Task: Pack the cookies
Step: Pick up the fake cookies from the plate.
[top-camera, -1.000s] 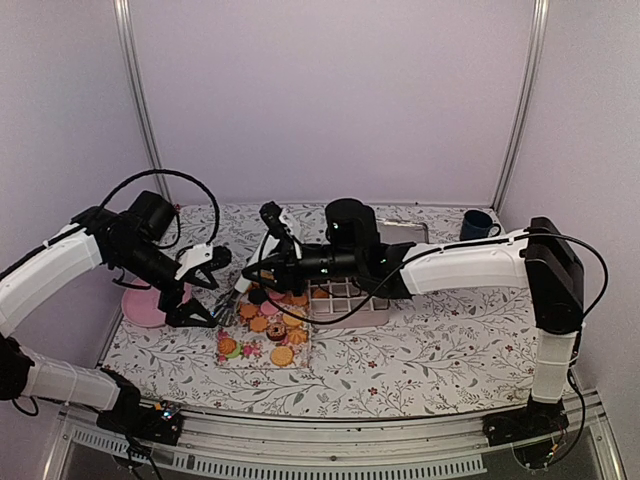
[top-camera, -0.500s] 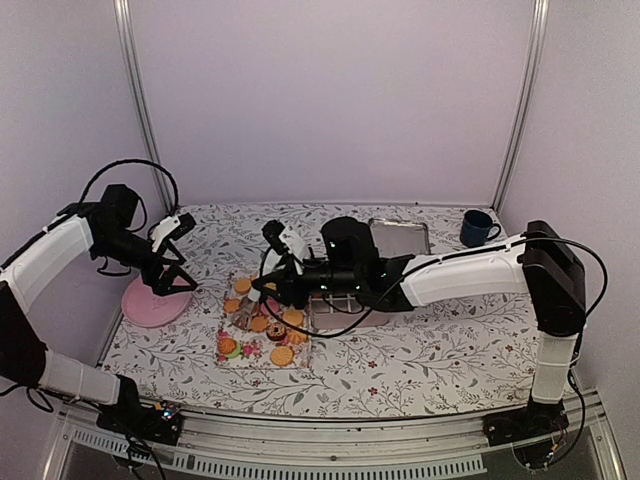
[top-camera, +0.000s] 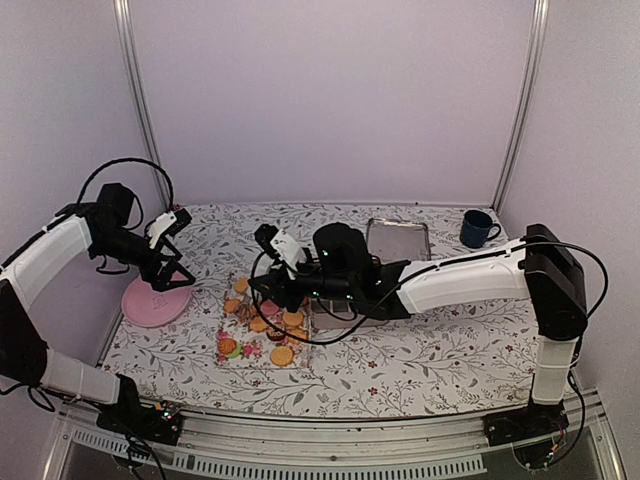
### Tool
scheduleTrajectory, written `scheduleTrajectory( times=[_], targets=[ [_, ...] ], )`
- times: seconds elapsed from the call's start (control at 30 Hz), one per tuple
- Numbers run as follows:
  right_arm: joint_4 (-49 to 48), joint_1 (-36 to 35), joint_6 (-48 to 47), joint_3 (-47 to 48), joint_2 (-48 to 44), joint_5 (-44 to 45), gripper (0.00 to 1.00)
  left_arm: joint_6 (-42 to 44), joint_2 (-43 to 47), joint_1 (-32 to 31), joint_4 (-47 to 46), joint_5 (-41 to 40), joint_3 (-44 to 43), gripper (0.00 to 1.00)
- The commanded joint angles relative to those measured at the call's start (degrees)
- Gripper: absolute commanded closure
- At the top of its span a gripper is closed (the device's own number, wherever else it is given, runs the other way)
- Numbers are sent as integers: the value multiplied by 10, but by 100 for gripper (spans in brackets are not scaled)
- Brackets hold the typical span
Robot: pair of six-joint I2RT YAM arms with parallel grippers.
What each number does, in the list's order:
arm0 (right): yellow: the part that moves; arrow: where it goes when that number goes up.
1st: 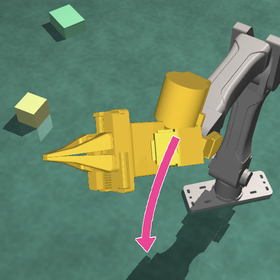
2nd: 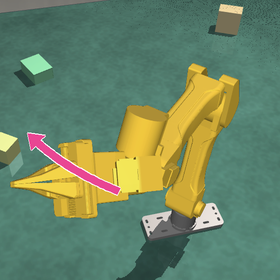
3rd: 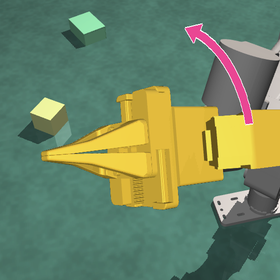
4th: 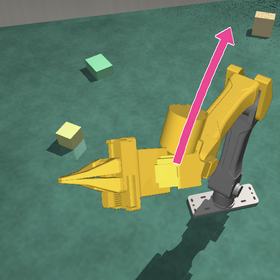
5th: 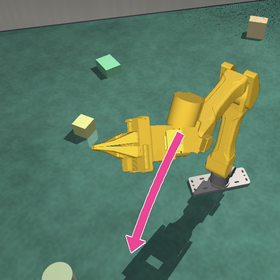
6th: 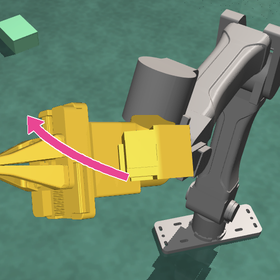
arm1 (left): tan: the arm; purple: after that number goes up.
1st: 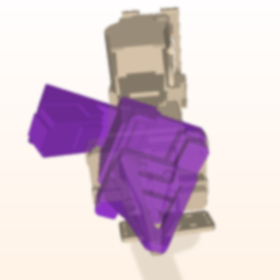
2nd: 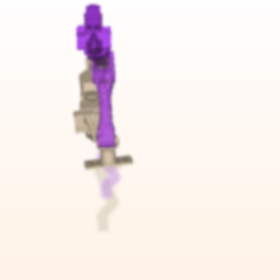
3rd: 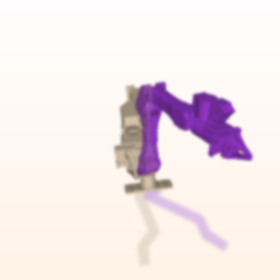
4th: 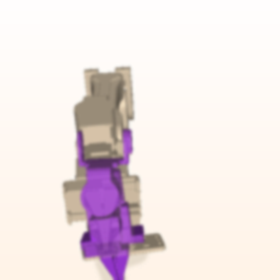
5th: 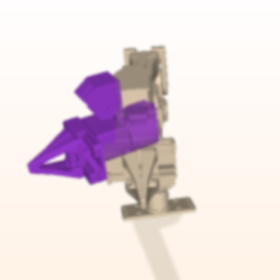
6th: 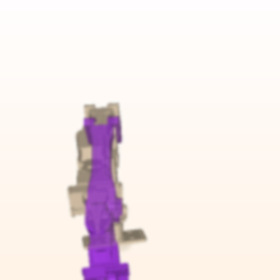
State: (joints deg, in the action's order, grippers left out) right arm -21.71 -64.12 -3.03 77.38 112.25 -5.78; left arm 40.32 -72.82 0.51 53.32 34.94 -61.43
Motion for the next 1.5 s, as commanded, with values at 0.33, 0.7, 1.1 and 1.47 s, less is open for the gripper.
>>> scheduleTrajectory(
  times=[0.33,0.7,1.1,1.47],
  targets=[
    [-11,-17,-5,8,24,23,58,-2,-3,10,-9,9,3,1],
    [-11,-28,-24,2,34,67,57,-6,-3,11,-14,8,5,1],
    [13,-29,-13,0,46,69,57,-8,-5,11,-17,11,6,1],
    [28,-36,7,6,46,54,73,-12,-7,11,-19,13,4,1]
  ],
)
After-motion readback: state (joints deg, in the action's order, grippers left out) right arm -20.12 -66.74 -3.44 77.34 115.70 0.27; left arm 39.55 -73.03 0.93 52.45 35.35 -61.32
